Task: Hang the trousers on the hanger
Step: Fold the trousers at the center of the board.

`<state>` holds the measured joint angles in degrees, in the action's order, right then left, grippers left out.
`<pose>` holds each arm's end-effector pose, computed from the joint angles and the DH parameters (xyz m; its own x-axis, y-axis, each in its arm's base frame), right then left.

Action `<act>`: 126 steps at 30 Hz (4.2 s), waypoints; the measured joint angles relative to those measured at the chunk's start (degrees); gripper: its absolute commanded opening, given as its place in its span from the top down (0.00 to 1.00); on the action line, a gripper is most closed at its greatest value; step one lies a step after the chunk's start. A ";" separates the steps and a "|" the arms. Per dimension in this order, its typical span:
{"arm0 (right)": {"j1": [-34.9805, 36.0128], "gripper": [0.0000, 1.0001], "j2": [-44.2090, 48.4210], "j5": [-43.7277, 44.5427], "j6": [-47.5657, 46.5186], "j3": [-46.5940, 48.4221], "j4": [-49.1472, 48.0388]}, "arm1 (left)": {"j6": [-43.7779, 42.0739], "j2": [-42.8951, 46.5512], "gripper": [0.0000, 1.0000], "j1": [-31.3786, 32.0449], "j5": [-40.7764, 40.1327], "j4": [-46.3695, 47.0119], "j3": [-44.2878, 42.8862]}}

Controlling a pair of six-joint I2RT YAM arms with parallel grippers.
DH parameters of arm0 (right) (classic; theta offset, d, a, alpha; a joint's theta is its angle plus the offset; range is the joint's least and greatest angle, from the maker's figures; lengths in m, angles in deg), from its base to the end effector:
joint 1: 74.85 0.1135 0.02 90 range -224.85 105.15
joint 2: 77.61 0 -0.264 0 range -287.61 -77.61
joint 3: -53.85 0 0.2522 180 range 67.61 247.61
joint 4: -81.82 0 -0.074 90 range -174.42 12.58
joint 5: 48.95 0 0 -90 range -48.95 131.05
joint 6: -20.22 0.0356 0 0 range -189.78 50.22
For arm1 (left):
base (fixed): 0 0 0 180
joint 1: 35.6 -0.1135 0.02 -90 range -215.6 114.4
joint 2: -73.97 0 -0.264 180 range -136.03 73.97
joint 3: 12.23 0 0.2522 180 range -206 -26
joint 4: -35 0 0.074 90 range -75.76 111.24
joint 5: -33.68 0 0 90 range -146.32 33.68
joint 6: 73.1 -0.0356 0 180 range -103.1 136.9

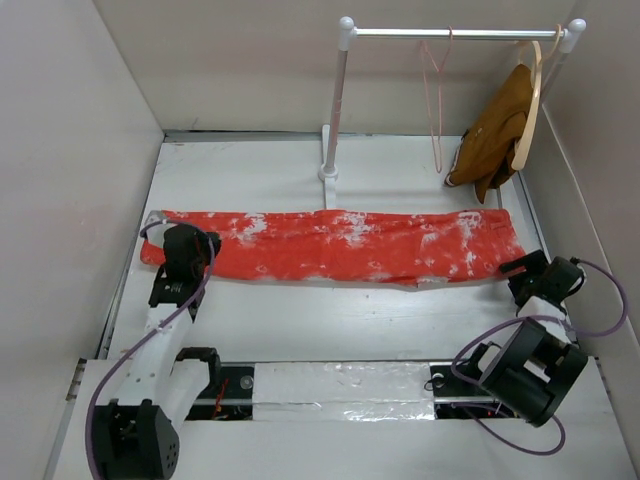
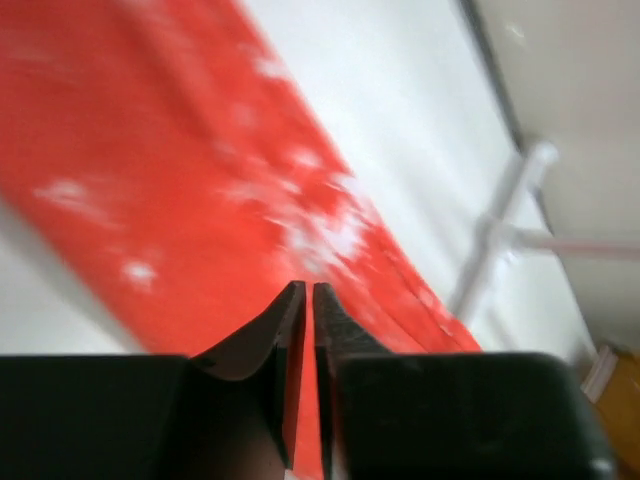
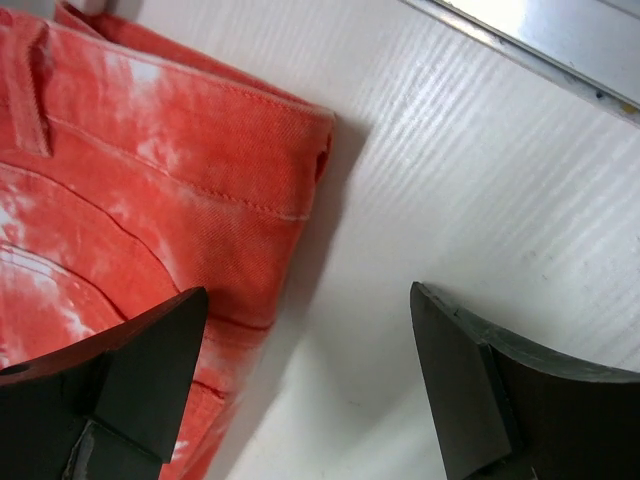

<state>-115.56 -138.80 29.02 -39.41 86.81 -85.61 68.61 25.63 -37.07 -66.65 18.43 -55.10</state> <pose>0.1544 -0.1231 0.1544 -0.1653 0.7946 -0.5843 0.6976 0.5130 0.5002 0.1964 0.0114 0.2458 -0.0822 -0.7745 -0.6272 -0.4130 0.5992 -0.6858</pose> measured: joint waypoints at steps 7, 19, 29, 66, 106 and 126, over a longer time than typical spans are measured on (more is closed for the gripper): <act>-0.11 0.64 -7.89 -3.32 4.79 0.66 -8.66 | -0.26 -0.20 1.00 12.57 6.84 9.44 1.99; 8.70 1.00 19.76 -6.73 0.57 0.09 -6.78 | -0.74 -18.88 1.00 42.27 -2.78 15.54 2.49; 36.00 1.00 30.16 -7.78 -8.76 8.98 10.91 | -1.73 -30.64 1.00 46.47 -10.91 19.82 -2.84; 62.58 1.00 4.94 8.52 -15.32 65.53 27.34 | 2.03 -56.81 1.00 64.11 -10.14 23.04 -32.63; 83.32 1.00 -16.46 13.64 -13.88 70.25 18.53 | 0.61 12.11 1.00 56.92 -16.65 11.26 -5.05; 104.21 0.61 -44.87 8.85 -7.41 60.67 -0.79 | -1.40 34.51 0.93 53.13 -35.63 -18.40 -13.46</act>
<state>-11.34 -183.67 37.87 -46.82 147.48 -86.40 67.21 60.14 16.06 -102.28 0.02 -68.56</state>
